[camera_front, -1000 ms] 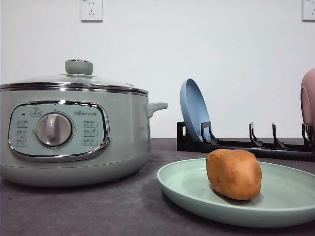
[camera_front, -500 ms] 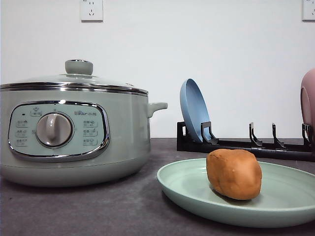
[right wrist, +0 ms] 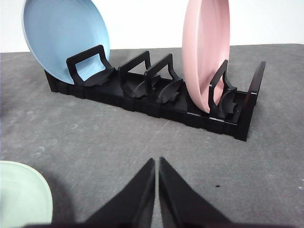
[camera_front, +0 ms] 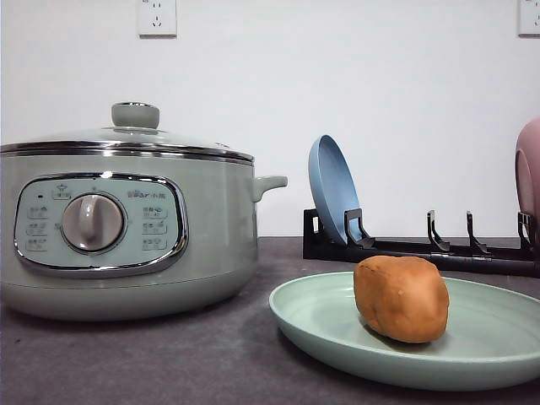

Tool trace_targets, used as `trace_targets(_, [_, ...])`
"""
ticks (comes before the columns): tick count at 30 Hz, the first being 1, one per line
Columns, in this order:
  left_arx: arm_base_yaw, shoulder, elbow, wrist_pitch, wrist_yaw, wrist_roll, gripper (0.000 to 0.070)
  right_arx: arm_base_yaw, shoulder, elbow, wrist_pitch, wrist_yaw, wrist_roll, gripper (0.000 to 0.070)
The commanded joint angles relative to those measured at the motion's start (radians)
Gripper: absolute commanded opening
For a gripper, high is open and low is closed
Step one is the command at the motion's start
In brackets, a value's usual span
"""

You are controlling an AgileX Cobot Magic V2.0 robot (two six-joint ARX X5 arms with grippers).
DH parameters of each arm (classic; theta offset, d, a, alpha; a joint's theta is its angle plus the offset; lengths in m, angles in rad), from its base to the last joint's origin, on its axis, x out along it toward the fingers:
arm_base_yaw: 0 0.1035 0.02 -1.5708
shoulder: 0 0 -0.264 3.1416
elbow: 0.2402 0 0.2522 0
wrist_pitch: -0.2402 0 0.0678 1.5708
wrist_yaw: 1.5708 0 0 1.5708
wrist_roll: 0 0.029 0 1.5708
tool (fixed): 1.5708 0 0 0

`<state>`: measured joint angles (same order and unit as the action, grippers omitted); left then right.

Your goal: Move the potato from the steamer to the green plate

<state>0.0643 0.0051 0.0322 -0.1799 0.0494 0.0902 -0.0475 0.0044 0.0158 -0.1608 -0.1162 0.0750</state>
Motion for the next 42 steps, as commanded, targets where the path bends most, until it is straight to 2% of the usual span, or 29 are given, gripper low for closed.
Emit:
trace_targets(1, [0.003, -0.002, -0.02, -0.007, -0.002, -0.005, 0.0, 0.0, -0.001, -0.004, 0.003, -0.002, -0.001, 0.0])
trace_targets(42, [0.003, -0.002, -0.02, -0.007, -0.002, -0.005, 0.0, 0.0, -0.001, -0.004, 0.003, -0.002, -0.001, 0.0])
